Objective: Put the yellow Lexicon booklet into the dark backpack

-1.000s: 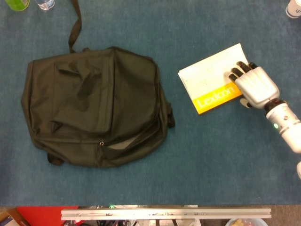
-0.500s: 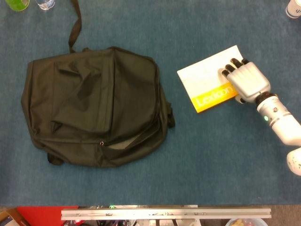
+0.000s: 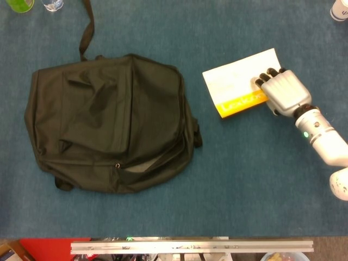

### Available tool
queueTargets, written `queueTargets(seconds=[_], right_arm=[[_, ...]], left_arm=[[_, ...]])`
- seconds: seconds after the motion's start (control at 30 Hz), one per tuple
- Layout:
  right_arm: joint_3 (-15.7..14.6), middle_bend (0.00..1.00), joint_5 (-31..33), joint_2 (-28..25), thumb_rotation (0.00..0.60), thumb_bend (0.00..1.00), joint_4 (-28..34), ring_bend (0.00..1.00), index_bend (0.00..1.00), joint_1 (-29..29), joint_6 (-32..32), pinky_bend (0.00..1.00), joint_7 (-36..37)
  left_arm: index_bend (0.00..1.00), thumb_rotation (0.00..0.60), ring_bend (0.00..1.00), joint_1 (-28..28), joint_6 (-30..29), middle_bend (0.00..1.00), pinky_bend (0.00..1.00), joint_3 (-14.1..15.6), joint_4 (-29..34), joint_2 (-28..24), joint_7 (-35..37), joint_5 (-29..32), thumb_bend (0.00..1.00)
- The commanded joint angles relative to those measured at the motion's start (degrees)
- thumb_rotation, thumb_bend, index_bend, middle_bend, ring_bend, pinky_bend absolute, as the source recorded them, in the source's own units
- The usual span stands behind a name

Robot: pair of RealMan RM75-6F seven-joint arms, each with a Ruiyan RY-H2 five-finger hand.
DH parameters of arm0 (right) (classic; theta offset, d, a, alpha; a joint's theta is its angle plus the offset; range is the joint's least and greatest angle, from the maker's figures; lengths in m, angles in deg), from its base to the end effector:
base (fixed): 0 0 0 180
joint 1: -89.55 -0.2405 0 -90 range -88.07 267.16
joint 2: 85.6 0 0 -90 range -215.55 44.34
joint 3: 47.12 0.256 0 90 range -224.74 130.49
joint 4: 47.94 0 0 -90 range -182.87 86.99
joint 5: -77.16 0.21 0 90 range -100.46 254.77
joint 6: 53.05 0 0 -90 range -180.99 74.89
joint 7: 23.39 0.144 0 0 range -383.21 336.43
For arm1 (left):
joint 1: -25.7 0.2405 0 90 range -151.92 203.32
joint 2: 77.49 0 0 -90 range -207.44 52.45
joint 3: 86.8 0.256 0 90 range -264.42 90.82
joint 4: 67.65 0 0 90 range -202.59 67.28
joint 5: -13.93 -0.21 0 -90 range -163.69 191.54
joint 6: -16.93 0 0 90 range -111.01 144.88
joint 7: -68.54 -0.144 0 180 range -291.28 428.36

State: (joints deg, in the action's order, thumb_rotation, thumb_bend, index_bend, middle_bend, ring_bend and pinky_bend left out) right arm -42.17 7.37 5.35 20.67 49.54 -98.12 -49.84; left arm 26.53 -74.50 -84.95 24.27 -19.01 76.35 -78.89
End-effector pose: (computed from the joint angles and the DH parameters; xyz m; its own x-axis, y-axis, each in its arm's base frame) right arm -0.2282 -0.3472 -0.0342 0.7619 -0.2741 0.5868 -0.6411 -0.4478 0.6233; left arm -0.3183 0.1325 0.1875 0.3699 0.0192 0.9289 0.9288 -0.0332 -0.3692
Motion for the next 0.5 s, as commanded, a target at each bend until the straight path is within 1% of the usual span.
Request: queueTargets(seconds=[0.03,0.1,0.13,0.2,0.27,0.4,0.5], right_arm=[[0.2,0.36,-0.5,0.5,0.600,0.51,-0.4,0.25,0.25,-0.1,-0.8,0.38,0.8],[0.4,0.38,-1.1,1.1,0.600,0.53,-0.9,0.27,0.28,-0.1,-1.6,0.41,1.7],[0.5,0.40,-1.4,1.4,0.600,0.54,-1.2,0.29,0.32,-0.1,-2.2,0.44,2.2],[0.8,0.42,-2.3,2.3,0.600,0.54,-2.1,0.32,0.36,0.0,-3.7,0.47,3.1],[1.0,0.46,-2.8,3.2,0.600,0.52,-3.2,0.35,0.42,0.2,-5.1,0.51,3.4],[1.5,0.49,-3.4,4.7,0.600,0.47,-4.9,0.38,0.51,0.4,-7.4,0.56,3.8],[1.9,0.53,-4.0,5.7,0.600,0.43,-6.2,0.44,0.60,0.7,-9.3,0.62,4.2]], left_arm=[[0.15,0.600,0.12,0.0,0.0,0.22,0.17,0.0,-0.1,0.0,0.1,0.0,0.22],[0.15,0.600,0.12,0.0,0.1,0.22,0.17,0.1,0.0,-0.1,0.3,0.0,0.22],[0.15,0.600,0.12,0.0,0.0,0.22,0.17,0.1,0.0,-0.1,0.3,0.0,0.22],[0.15,0.600,0.12,0.0,0.1,0.22,0.17,0.0,0.1,-0.2,0.3,0.0,0.22],[0.15,0.600,0.12,0.0,0.1,0.22,0.17,0.1,0.2,-0.3,0.4,-0.1,0.22],[0.15,0.600,0.12,-0.1,0.1,0.22,0.17,0.2,0.3,-0.5,0.7,-0.3,0.22],[0.15,0.600,0.12,-0.1,0.2,0.22,0.17,0.2,0.4,-0.6,0.8,-0.4,0.22]])
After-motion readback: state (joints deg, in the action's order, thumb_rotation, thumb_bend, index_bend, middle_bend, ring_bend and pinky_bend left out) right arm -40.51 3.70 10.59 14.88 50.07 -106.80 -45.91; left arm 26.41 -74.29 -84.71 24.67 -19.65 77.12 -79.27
